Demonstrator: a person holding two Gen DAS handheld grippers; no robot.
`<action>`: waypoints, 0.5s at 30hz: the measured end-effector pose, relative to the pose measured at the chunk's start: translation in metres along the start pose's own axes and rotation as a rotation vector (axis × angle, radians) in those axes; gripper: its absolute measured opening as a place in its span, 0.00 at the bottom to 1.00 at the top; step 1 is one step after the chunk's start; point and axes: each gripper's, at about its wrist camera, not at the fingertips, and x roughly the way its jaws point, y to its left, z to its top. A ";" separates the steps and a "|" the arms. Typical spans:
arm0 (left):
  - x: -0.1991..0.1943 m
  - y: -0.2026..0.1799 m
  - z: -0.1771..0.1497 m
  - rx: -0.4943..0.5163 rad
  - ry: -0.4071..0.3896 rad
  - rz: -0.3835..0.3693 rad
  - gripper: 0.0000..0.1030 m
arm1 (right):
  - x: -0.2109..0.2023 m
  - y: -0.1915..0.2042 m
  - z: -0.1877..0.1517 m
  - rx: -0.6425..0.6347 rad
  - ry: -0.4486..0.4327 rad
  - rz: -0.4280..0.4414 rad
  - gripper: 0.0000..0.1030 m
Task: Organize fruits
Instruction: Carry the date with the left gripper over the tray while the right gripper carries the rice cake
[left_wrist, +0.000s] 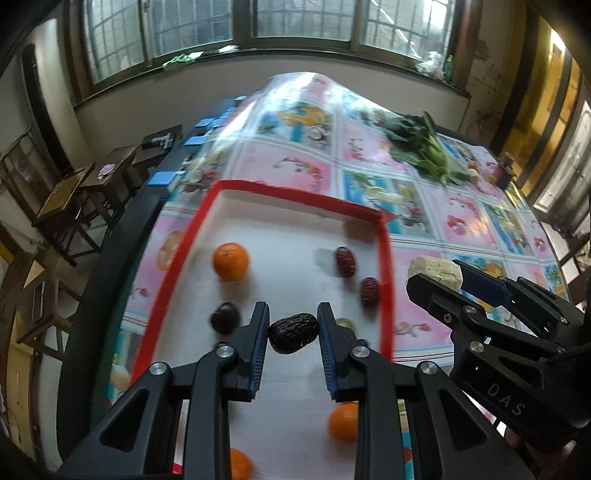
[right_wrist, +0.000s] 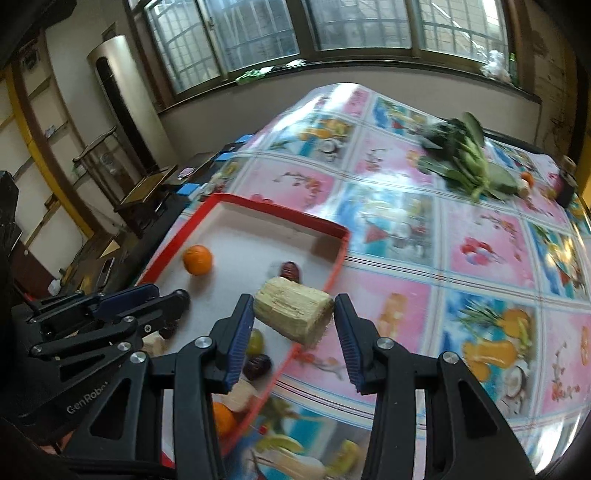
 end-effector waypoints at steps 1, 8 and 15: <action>0.001 0.005 0.000 -0.006 0.001 0.005 0.25 | 0.003 0.004 0.001 -0.006 0.003 0.004 0.45; 0.006 0.034 -0.002 -0.040 0.009 0.044 0.25 | 0.027 0.032 0.009 -0.046 0.031 0.025 0.45; 0.016 0.058 -0.003 -0.059 0.022 0.077 0.25 | 0.050 0.049 0.011 -0.072 0.065 0.028 0.45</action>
